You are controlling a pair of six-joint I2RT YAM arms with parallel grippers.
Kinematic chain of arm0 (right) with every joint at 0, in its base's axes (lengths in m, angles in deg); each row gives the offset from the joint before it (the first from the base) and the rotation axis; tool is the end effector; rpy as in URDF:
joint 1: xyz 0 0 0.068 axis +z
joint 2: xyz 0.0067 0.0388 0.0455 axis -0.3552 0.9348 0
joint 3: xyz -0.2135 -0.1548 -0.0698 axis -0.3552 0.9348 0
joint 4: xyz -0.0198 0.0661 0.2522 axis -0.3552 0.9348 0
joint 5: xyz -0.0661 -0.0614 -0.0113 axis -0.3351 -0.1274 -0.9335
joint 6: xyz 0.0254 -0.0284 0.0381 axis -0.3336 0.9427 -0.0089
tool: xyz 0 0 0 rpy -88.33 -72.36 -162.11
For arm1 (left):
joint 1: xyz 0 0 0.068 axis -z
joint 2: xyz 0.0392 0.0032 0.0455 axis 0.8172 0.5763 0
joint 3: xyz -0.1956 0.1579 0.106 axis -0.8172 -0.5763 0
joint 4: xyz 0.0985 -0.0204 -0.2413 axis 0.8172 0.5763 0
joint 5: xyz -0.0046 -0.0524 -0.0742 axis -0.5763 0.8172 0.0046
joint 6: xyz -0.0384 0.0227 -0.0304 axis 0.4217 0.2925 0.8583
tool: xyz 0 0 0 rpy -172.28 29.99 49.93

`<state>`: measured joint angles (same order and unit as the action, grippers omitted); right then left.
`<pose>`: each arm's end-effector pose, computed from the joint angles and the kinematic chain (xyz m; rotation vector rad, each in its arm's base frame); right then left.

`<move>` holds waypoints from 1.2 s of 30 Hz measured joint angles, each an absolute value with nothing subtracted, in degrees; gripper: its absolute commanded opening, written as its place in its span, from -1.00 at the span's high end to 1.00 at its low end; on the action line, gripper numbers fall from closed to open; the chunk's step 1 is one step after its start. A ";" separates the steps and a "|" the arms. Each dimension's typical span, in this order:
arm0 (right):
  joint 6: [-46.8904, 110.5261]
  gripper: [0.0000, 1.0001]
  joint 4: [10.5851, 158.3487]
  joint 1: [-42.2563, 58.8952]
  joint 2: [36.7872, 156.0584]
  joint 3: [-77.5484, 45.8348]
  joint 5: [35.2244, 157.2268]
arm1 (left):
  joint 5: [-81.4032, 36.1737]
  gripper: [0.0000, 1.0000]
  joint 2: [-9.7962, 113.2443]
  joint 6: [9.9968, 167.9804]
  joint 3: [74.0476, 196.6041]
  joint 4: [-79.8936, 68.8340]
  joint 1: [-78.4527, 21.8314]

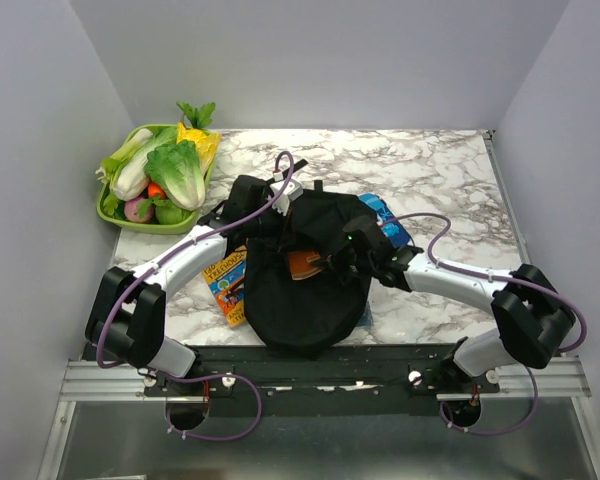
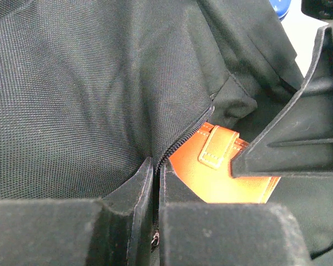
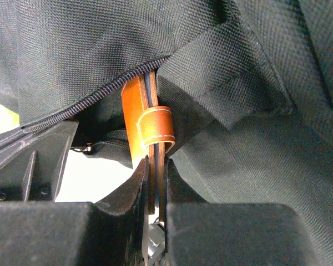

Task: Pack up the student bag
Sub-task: Place the personal item in the student bag.

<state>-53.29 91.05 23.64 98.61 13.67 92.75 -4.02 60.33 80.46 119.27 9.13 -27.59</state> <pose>0.2117 0.2112 0.1990 1.0501 2.4901 1.0928 0.2749 -0.1597 0.2458 0.7293 2.1965 -0.8073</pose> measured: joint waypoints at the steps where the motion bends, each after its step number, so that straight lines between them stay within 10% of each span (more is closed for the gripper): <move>1: -53.44 0.99 90.24 23.92 99.13 13.67 92.77 | -4.02 0.77 60.33 80.48 119.27 9.20 -27.65; 36: -35.89 0.99 66.48 27.16 101.14 16.58 65.12 | 5.44 0.75 61.00 85.40 122.86 10.86 -27.83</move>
